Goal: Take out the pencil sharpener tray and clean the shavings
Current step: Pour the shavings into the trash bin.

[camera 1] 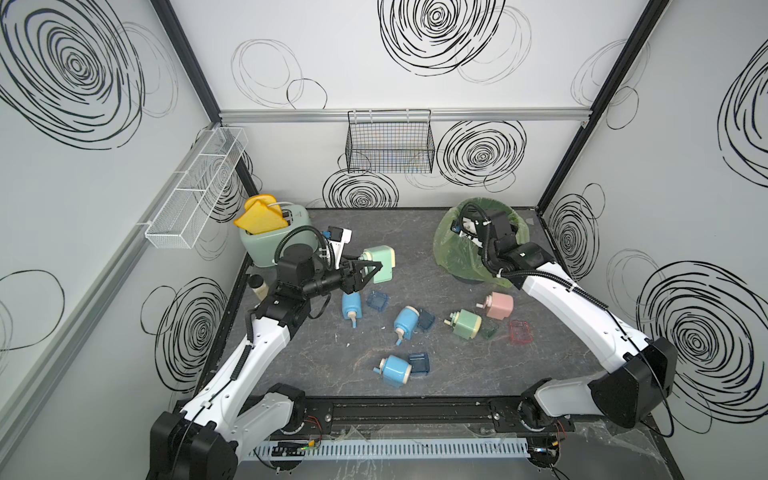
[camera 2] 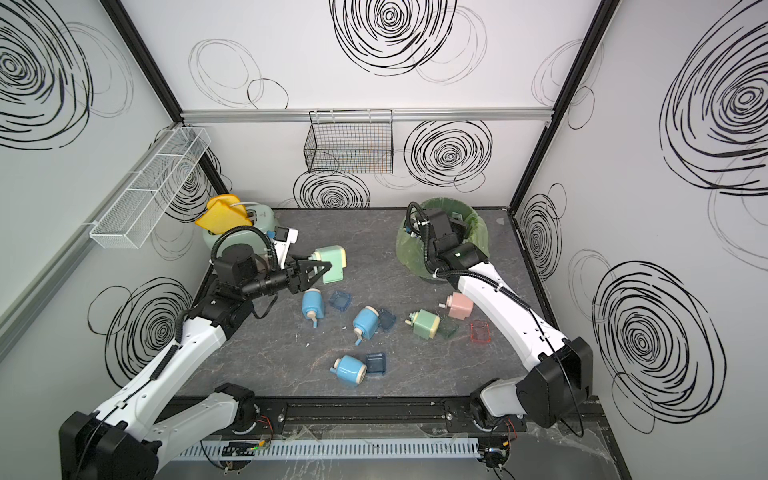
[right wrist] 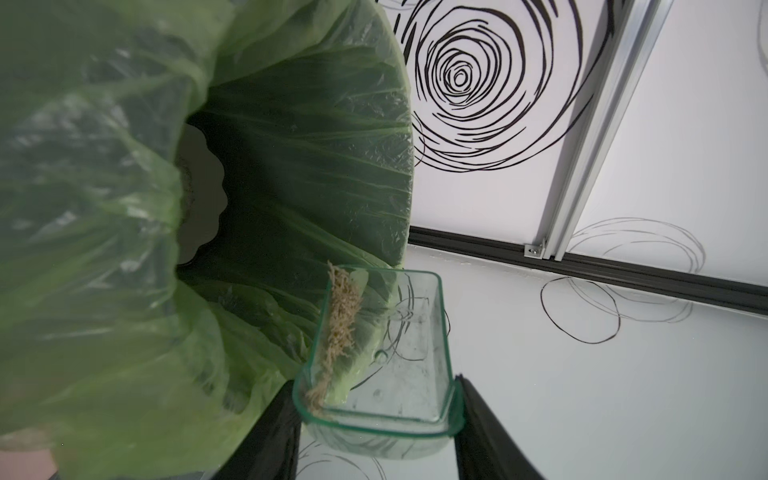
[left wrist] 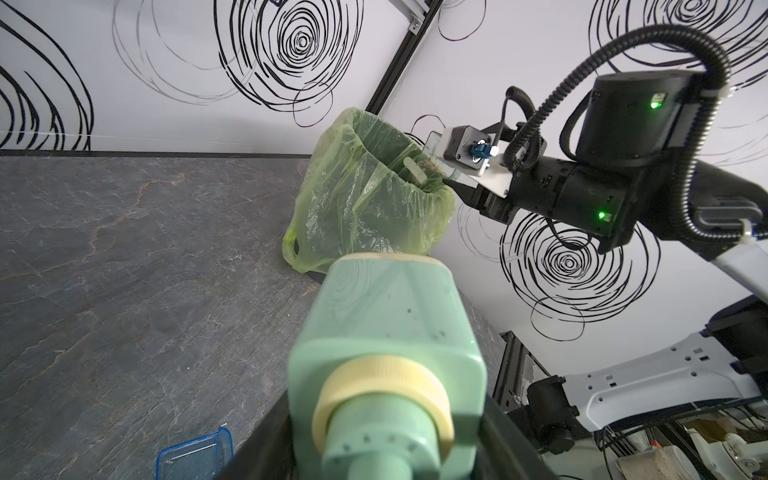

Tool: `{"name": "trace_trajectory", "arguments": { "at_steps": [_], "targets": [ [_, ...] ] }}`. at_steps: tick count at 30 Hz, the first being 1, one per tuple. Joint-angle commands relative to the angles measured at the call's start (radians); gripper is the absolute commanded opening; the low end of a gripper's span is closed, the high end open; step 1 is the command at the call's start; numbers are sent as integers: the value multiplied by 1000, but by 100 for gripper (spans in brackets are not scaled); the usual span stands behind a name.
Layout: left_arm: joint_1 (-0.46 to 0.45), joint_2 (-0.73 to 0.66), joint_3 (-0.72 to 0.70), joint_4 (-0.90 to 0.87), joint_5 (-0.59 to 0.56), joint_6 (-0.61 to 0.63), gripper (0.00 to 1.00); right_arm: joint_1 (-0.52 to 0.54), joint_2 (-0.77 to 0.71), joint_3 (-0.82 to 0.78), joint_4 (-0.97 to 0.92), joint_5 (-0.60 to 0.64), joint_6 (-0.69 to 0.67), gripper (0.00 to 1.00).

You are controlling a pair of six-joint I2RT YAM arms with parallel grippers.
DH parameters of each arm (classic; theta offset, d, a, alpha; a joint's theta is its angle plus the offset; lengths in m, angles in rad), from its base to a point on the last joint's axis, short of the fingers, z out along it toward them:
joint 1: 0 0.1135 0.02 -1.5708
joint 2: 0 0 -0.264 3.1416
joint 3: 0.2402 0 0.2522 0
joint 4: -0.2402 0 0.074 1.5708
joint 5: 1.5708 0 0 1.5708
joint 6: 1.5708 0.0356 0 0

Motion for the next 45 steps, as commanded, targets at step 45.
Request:
{"name": "trace_trajectory", "arguments": {
  "at_steps": [45],
  "targets": [
    [33, 3, 6, 103, 53, -39, 18, -31, -68, -58, 262, 144, -112, 45]
  ]
}}
